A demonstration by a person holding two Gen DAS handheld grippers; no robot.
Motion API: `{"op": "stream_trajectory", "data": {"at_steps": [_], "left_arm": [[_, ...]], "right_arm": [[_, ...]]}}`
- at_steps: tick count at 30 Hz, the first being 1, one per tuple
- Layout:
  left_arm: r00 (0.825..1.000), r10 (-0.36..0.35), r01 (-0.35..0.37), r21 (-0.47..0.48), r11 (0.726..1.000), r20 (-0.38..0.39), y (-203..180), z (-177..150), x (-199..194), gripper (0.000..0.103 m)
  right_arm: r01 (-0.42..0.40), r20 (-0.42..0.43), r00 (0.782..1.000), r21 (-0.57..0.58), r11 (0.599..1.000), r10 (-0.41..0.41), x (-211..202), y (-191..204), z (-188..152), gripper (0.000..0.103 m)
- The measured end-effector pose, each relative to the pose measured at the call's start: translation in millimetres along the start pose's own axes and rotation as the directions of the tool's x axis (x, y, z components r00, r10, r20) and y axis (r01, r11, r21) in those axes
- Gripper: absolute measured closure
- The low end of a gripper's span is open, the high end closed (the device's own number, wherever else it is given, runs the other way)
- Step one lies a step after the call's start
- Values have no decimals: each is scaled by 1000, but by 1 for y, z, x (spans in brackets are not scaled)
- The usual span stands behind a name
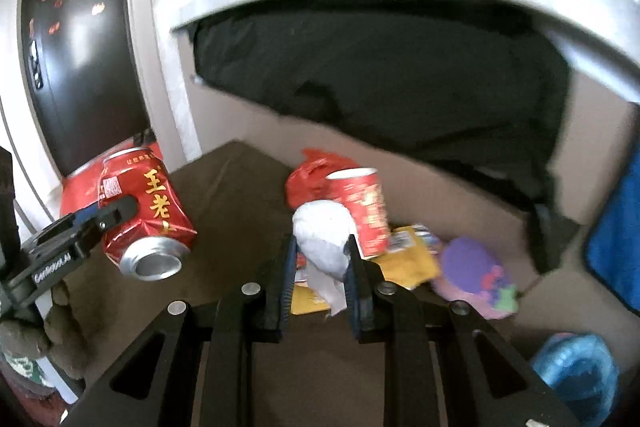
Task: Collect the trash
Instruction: 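Carry the can and white bag over the blue-lined bin with both grippers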
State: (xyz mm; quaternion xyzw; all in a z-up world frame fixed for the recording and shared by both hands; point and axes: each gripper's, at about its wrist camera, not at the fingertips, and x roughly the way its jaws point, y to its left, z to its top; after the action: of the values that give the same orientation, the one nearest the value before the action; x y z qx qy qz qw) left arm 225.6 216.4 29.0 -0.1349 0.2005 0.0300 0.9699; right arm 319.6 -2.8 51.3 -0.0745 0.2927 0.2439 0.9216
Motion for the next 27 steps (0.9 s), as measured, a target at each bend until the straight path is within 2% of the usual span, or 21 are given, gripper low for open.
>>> {"op": "stream_trajectory", "data": {"at_steps": [7,13,21,27], "left_arm": [[997,-69,65,94,993,43,-80,12,-28,61],[989,-134,123,171,978,55,-147,11,-45,61],[973,-230,217,261,941,20,-229,-5,-50,61],[959,-283,278,295,914,-25,-272,-25,-47,61]], "right_arm": [[56,130,989,74,996,-65,-91,-55,-9,83],[107,188,973,138,985,-132,-155,-102,-31,83],[172,197,956,225,959,-218,-191,-155,-62,83],[222,174,946,260,940,-272,-205,-185,-86,83]]}}
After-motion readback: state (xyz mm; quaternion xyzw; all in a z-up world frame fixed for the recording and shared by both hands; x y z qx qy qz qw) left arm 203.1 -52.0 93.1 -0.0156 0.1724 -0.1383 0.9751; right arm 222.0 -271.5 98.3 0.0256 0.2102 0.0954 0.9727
